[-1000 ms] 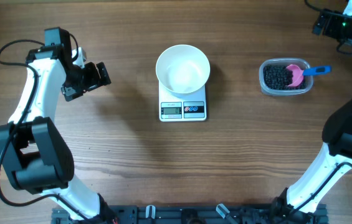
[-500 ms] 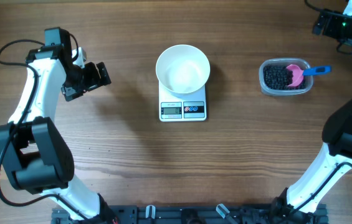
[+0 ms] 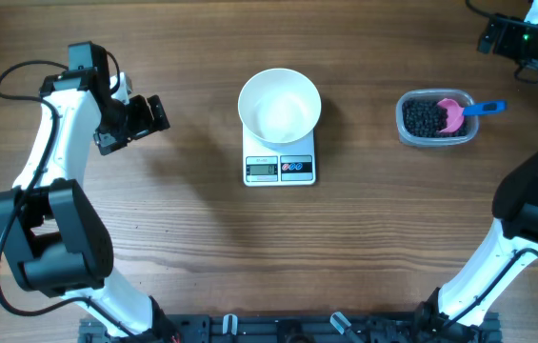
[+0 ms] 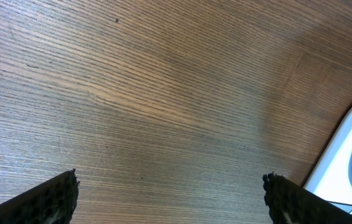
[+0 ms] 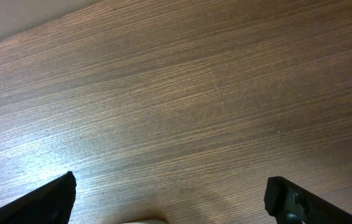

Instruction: Scoop item into bowl and weigh 150g on scale

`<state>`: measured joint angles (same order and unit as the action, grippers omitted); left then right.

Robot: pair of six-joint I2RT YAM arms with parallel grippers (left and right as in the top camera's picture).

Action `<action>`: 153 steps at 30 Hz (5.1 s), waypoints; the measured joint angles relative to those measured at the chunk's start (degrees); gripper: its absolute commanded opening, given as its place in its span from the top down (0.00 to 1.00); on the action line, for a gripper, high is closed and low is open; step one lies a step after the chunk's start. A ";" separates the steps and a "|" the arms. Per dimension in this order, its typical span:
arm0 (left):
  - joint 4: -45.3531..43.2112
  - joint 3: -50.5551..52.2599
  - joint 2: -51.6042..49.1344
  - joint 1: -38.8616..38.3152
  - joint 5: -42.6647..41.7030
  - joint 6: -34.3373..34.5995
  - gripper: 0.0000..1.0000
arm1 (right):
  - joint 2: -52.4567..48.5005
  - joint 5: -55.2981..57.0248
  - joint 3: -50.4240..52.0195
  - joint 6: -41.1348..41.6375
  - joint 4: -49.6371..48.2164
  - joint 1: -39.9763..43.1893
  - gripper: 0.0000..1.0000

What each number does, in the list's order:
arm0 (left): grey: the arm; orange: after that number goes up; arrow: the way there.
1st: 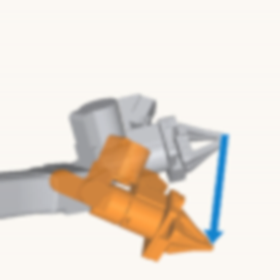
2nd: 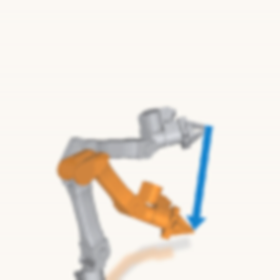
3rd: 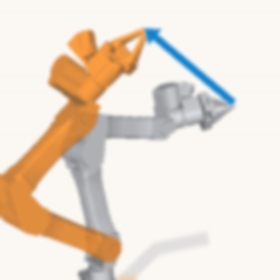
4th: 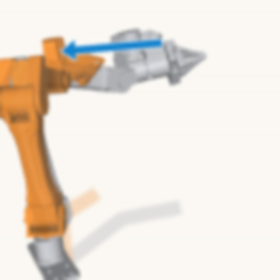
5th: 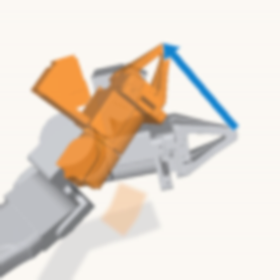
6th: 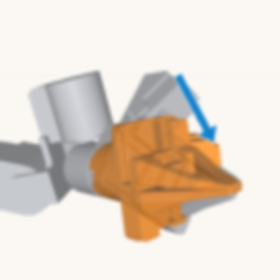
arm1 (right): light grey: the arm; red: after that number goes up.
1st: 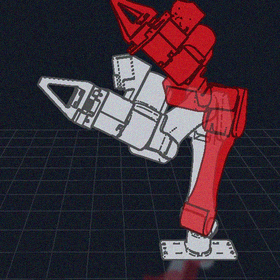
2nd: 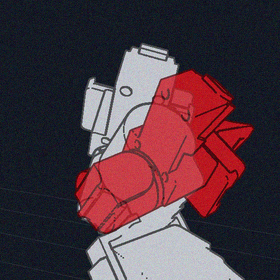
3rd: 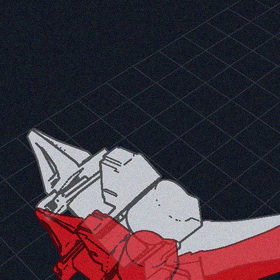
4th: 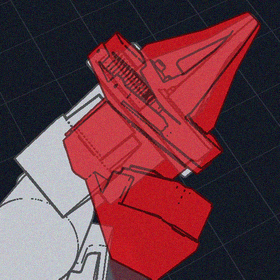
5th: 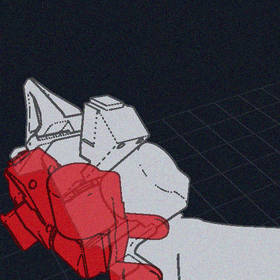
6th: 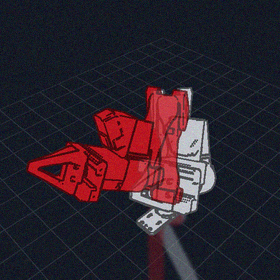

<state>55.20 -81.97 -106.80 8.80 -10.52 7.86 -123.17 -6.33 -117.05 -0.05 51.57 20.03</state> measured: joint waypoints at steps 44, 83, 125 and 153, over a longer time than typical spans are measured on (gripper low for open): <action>0.00 0.00 0.00 0.00 -0.02 0.00 0.00 | 0.00 0.00 0.00 0.00 0.00 0.00 0.00; 0.00 0.00 0.00 0.00 -0.02 0.00 0.00 | 0.00 0.00 0.00 0.00 0.00 0.00 0.00; 0.00 0.00 0.00 0.00 -0.02 0.00 0.00 | 0.00 0.00 0.00 0.00 0.00 0.00 0.00; -3.85 0.24 10.58 -24.96 -14.91 -17.79 0.00 | 0.00 0.00 0.00 0.00 0.00 0.00 0.00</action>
<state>51.35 -81.73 -96.23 -16.16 -25.43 -9.93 -123.17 -6.33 -117.05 -0.05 51.57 20.03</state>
